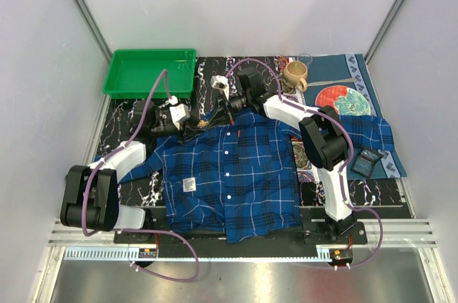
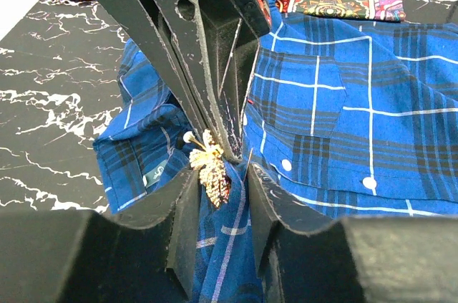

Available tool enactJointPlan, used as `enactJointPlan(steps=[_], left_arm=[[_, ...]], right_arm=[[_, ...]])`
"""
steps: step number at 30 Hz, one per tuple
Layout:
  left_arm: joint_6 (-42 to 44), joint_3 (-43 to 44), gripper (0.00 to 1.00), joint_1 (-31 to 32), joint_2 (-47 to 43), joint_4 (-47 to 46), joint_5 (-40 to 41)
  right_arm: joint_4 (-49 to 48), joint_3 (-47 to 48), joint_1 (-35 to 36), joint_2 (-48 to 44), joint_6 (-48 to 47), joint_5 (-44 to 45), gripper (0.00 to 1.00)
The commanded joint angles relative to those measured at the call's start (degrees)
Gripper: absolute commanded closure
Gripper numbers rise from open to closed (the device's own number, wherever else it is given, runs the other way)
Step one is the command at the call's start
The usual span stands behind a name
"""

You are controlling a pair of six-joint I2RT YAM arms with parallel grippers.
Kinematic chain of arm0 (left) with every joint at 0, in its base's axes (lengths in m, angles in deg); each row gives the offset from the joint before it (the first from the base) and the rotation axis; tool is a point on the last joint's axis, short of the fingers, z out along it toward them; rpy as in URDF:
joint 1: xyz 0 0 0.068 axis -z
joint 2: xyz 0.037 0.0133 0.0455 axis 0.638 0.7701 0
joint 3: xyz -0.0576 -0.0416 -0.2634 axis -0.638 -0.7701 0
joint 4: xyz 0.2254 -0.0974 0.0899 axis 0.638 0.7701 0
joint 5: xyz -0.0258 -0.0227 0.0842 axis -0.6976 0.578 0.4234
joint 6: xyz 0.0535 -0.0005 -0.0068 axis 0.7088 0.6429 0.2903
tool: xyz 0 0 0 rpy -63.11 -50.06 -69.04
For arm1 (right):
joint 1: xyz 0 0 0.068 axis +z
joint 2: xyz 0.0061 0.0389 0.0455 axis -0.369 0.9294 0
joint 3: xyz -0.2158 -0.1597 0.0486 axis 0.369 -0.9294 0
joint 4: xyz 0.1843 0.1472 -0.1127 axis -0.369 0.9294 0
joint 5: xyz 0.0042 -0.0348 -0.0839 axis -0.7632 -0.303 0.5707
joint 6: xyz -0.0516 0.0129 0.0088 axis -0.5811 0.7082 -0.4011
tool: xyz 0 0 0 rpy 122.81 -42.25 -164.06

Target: Pin the brooch onto the clothing

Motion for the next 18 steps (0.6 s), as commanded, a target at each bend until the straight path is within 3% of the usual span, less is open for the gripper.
enactJointPlan(steps=[1, 7, 18], left_arm=[[-1.74, 0.21, 0.67, 0.12, -1.60, -6.69, -1.62], [-2.53, 0.12, 0.67, -0.59, -1.25, -6.69, -1.45], [-15.97, 0.91, 0.69, -2.78, 1.91, -12.75, -1.80]], right_arm=[[-1.36, -0.23, 0.78, -3.47, 0.52, 0.72, 1.00], [-1.36, -0.49, 0.70, -3.73, 0.52, 0.90, 1.00], [-5.39, -1.90, 0.61, -4.44, 2.71, 2.74, 1.00]])
